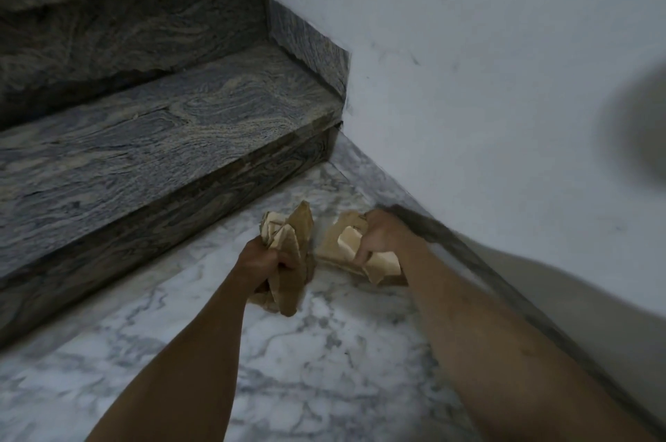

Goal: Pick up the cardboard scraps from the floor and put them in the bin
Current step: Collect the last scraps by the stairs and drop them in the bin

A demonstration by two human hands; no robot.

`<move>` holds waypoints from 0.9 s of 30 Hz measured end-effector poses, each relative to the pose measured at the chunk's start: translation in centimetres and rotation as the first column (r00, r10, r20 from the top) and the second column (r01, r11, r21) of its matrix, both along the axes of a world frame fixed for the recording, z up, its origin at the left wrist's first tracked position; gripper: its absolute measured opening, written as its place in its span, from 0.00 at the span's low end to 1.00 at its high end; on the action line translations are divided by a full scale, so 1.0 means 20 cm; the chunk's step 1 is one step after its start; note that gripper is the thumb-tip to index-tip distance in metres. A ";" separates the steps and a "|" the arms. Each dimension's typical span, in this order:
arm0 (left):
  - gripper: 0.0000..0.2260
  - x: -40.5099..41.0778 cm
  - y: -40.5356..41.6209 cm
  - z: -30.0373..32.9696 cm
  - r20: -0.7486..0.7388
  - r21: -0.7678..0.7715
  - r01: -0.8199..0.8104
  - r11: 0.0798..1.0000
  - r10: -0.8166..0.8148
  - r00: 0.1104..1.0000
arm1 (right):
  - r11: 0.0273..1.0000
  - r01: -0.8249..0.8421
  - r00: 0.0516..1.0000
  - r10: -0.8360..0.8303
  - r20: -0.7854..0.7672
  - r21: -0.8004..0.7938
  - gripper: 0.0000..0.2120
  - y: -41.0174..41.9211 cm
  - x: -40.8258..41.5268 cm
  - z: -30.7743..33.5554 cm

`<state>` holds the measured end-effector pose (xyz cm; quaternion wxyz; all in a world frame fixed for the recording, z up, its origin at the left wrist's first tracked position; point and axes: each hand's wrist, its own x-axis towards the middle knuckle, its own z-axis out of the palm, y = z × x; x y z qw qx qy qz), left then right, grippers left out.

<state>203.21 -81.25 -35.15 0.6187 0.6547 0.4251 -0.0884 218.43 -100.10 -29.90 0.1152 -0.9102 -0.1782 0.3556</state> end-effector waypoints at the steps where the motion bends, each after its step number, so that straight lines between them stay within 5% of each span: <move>1: 0.22 0.00 0.00 0.00 -0.003 0.001 -0.001 1.000 0.001 1.000 | 0.997 0.054 0.998 -0.052 -0.027 0.048 0.40 -0.02 0.03 0.05; 3: 0.22 -0.01 0.00 0.00 -0.002 0.004 -0.006 1.000 0.006 1.000 | 0.978 0.164 0.986 -0.158 -0.058 0.131 0.32 -0.07 0.10 0.16; 6: 0.20 0.00 0.01 -0.03 -0.004 0.031 -0.011 0.999 0.011 1.000 | 0.960 0.216 0.971 -0.192 -0.146 0.177 0.34 -0.13 0.16 0.24; 11: 0.26 0.00 -0.02 -0.01 -0.008 0.019 -0.016 1.000 0.016 1.000 | 0.980 -0.050 0.998 0.043 -0.042 -0.191 0.54 -0.21 0.07 0.16; 14: 0.29 -0.01 -0.02 -0.02 -0.014 0.011 -0.019 1.000 0.020 1.000 | 0.964 -0.052 0.997 0.064 0.038 -0.260 0.37 -0.28 -0.04 -0.02; 17: 0.30 -0.01 -0.02 -0.01 -0.009 0.008 -0.028 1.000 0.028 1.000 | 0.989 0.086 0.988 -0.070 0.135 -0.122 0.16 -0.32 -0.12 -0.17; 19: 0.27 -0.01 -0.03 0.01 -0.010 0.020 -0.018 1.000 0.018 1.000 | 0.988 0.112 0.980 -0.093 0.175 -0.102 0.11 -0.32 -0.13 -0.20; 27: 0.26 0.00 -0.04 0.00 -0.009 0.007 -0.021 1.000 0.021 1.000 | 0.976 0.070 0.965 -0.014 0.261 -0.206 0.26 -0.32 -0.11 -0.28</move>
